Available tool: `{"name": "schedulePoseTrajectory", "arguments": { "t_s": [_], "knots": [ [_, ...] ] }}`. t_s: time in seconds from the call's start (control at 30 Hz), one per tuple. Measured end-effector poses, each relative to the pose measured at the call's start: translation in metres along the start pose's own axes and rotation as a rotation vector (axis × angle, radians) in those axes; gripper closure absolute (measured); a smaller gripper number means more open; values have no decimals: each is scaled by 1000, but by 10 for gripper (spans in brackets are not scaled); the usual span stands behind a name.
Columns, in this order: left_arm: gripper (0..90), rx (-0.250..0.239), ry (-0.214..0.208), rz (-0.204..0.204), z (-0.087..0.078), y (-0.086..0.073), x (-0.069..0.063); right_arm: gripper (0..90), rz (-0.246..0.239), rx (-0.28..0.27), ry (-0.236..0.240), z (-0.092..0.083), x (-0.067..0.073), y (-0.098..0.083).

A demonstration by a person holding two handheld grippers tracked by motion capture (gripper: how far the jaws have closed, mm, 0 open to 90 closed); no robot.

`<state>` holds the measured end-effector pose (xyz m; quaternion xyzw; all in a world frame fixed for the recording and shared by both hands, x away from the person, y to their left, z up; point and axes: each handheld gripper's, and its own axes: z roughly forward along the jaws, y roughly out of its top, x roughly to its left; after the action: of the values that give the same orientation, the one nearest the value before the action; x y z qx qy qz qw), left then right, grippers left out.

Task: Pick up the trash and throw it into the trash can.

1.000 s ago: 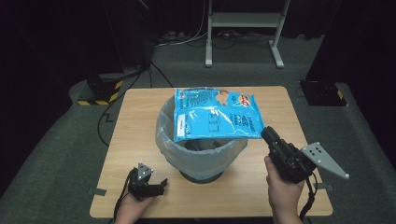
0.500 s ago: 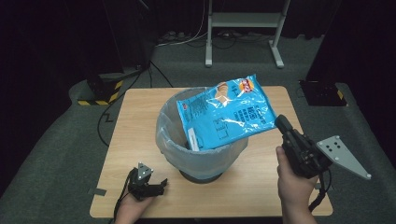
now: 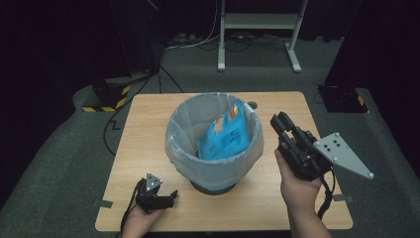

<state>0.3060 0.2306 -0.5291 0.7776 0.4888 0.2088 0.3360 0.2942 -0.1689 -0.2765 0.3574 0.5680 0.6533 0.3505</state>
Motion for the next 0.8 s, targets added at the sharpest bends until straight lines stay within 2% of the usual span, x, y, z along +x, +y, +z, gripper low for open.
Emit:
{"name": "schedulePoseTrajectory", "arguments": {
  "t_s": [0.13, 0.17, 0.4, 0.43, 0.6, 0.7, 0.8],
  "knots": [
    [99, 0, 0, 0, 0, 0, 0, 704, 11, 21, 14, 3, -1, -4],
    [99, 0, 0, 0, 0, 0, 0, 671, 6, 33, 19, 4, -2, -6],
    [100, 0, 1, 1, 0, 0, 0, 562, 1, 80, 15, 9, -11, -21],
    [99, 1, 1, 1, 0, 0, 0, 533, -16, 96, -3, 10, -16, -27],
    [99, 1, 1, 1, 0, 0, 0, 506, -25, 106, -35, 9, -27, -41],
    [99, 0, 1, 1, 0, 0, 0, 485, -54, 127, -71, 9, -39, -54],
    [99, 1, 0, 1, 0, 0, 0, 470, -60, 145, -83, 9, -45, -59]
  ]
}}
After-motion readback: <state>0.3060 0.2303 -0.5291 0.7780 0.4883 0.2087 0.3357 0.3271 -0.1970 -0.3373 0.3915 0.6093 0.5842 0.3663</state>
